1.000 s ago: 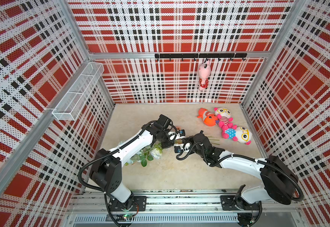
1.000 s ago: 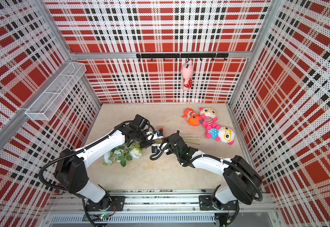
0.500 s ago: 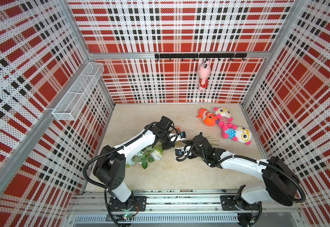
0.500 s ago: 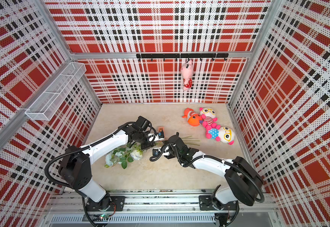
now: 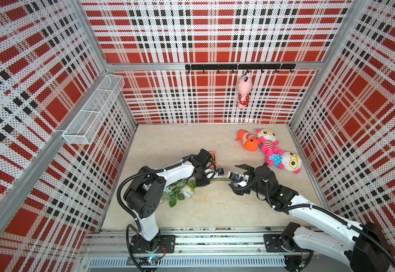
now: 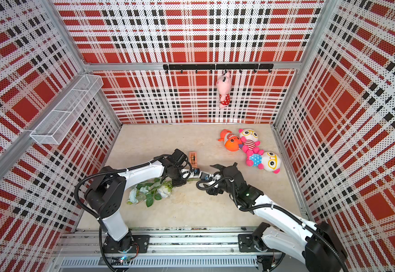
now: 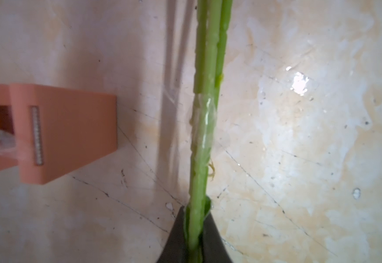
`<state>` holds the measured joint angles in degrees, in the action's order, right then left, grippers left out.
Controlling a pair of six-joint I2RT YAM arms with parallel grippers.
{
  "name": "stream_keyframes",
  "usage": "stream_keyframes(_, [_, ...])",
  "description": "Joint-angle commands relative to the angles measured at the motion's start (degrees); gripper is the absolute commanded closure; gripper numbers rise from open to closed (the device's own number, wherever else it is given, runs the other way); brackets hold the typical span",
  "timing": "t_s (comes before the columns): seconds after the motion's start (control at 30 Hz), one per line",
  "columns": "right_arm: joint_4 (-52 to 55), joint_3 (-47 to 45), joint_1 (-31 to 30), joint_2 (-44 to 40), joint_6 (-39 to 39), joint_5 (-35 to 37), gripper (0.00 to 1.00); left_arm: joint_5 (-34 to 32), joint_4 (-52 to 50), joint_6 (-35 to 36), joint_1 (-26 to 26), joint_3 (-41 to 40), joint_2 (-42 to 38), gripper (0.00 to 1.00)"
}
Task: Wrap bouquets with tape
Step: Place the wrapped bouquet at the center of the board, then reset both arms
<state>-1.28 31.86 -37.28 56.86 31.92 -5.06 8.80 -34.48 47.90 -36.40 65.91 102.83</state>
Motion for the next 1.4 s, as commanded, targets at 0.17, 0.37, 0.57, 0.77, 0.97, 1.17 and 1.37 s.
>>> stream_keyframes(0.17, [-14.0,-3.8,9.0,-3.8,-20.6,3.5,0.00,-1.2,2.4,0.4,0.0,0.0,0.7,0.54])
stream_keyframes(0.37, [-14.7,-2.5,13.0,-0.2,-29.4,7.9,0.00,-3.3,2.6,-1.2,0.1,2.0,-2.5,0.05])
stream_keyframes(0.57, [-19.9,-2.8,17.6,4.0,-37.1,8.1,0.00,-1.7,13.0,-9.0,4.6,-1.3,-12.9,0.02])
stream_keyframes(0.77, [-25.5,-3.7,23.1,9.8,-39.9,12.2,0.00,5.1,55.1,-44.4,30.0,-27.1,-35.8,0.02])
stream_keyframes(0.97, [-36.1,-4.3,25.0,19.0,-35.6,12.1,0.00,-4.6,76.1,-60.8,47.5,-48.4,-46.0,0.02])
stream_keyframes(1.17, [-37.8,-3.0,25.6,22.8,-33.3,18.2,0.00,-6.3,82.9,-57.3,47.5,-50.4,-35.6,0.02])
stream_keyframes(1.37, [-39.6,-6.1,26.5,20.2,-34.6,22.7,0.00,-8.5,99.0,-53.8,42.2,-51.3,-24.1,0.02])
